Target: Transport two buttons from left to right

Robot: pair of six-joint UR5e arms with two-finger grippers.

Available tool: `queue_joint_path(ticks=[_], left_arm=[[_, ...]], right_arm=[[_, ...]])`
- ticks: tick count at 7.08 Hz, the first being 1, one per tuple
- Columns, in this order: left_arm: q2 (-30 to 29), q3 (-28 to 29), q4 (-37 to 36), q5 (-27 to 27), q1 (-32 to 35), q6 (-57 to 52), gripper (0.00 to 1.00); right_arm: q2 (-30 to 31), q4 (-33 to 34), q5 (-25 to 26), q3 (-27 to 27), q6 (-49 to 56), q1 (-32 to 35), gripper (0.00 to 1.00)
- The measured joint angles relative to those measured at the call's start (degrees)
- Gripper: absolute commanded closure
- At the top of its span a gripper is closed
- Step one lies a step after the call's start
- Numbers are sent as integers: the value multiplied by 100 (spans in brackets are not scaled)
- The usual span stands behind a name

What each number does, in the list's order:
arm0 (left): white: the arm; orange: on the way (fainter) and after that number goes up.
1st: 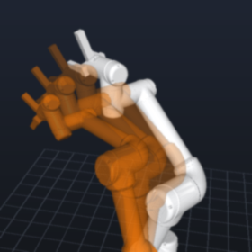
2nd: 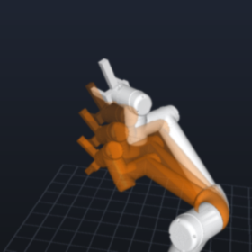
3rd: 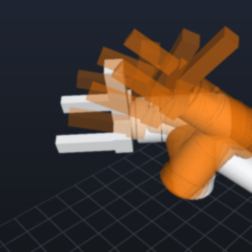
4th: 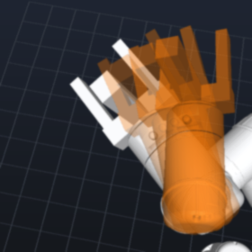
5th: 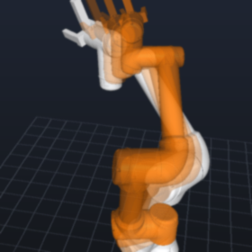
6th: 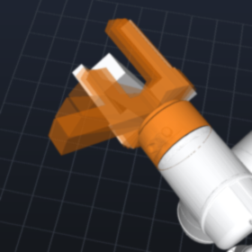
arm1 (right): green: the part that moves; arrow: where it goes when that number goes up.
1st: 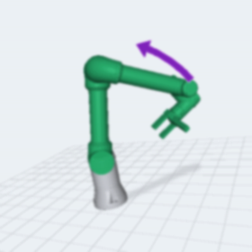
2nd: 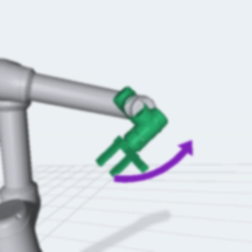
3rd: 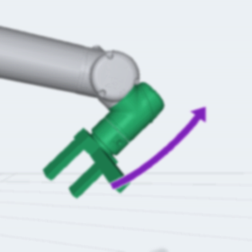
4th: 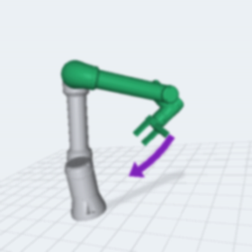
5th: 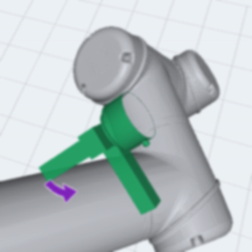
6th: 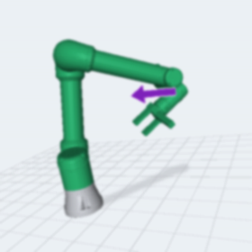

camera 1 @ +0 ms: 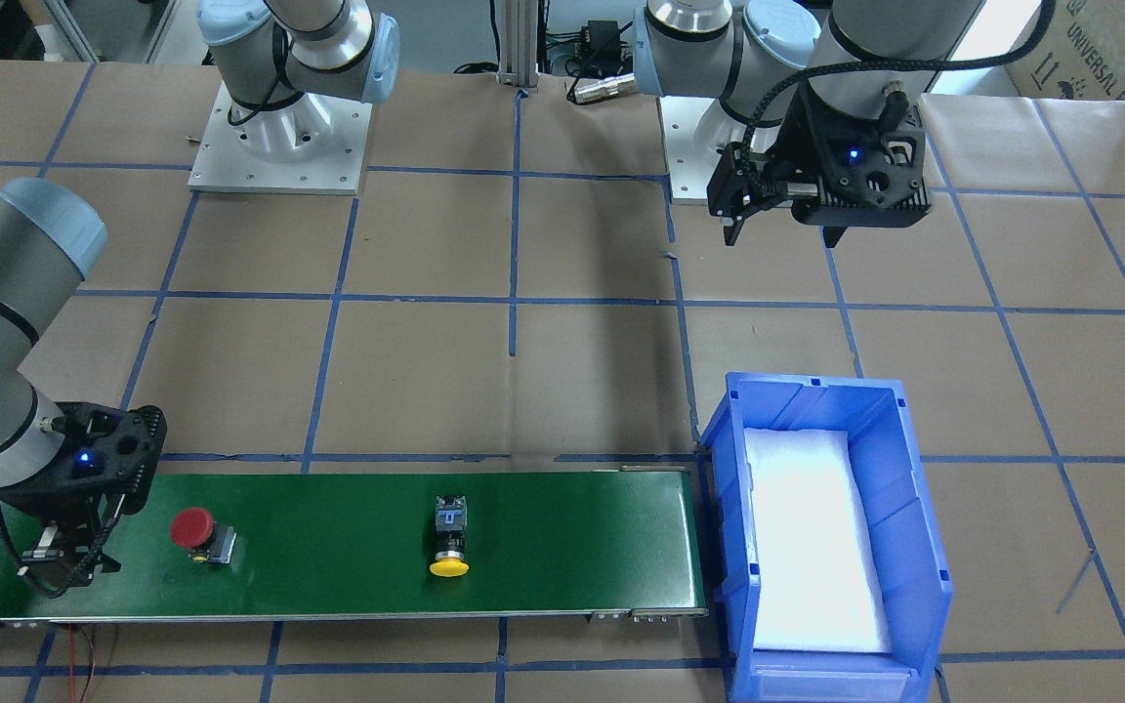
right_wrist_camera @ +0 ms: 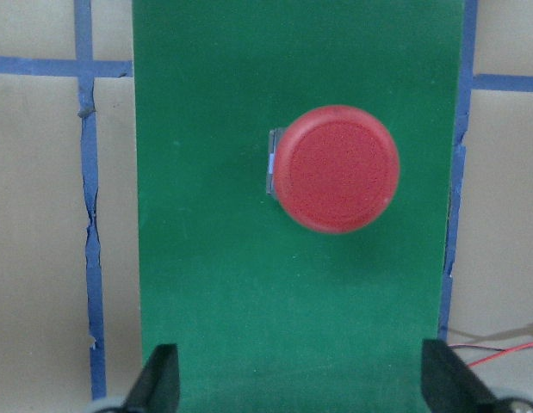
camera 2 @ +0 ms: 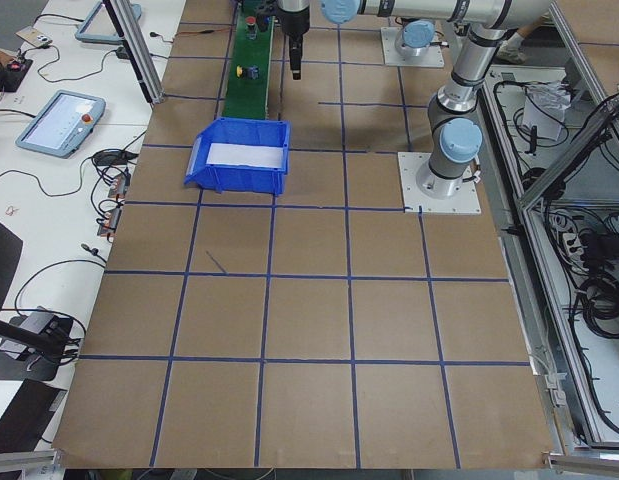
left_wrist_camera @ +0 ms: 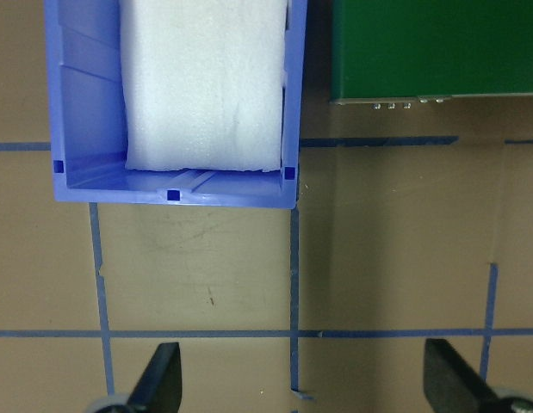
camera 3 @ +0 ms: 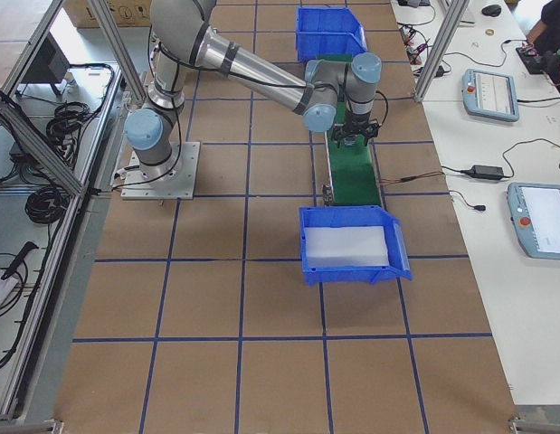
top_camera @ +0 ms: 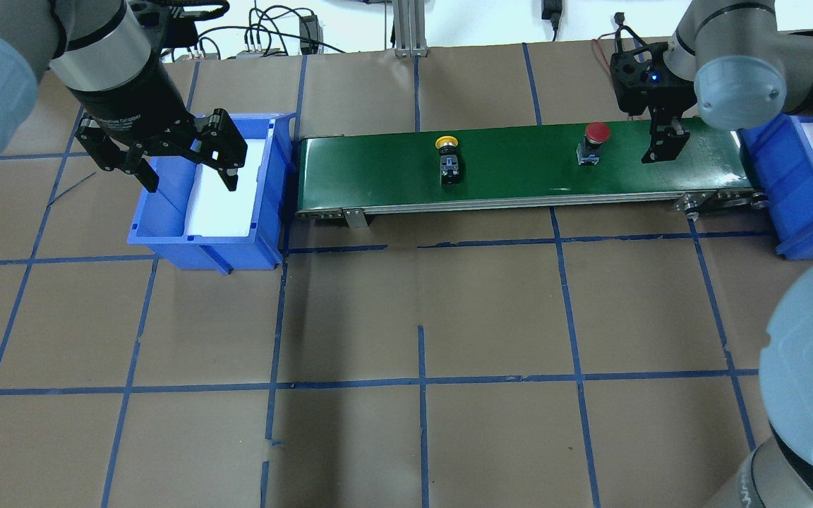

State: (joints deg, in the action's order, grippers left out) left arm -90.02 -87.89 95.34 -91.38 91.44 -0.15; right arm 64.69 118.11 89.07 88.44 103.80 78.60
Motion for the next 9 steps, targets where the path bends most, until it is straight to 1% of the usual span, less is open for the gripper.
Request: queue_joint_path(ticks=[1, 4, 7, 9], left_arm=[[14, 24, 63, 8, -1, -38, 0], [2, 2, 85, 3, -422, -169, 0], [-92, 32, -141, 1, -418, -313, 0], [-181, 86, -221, 9, -384, -332, 0]], right_arm=[[-5, -4, -7, -32, 131, 0, 0], [-166, -46, 15, -93, 274, 2, 0], [-245, -116, 0, -60, -314, -1, 0], [-245, -114, -88, -59, -498, -2, 0]])
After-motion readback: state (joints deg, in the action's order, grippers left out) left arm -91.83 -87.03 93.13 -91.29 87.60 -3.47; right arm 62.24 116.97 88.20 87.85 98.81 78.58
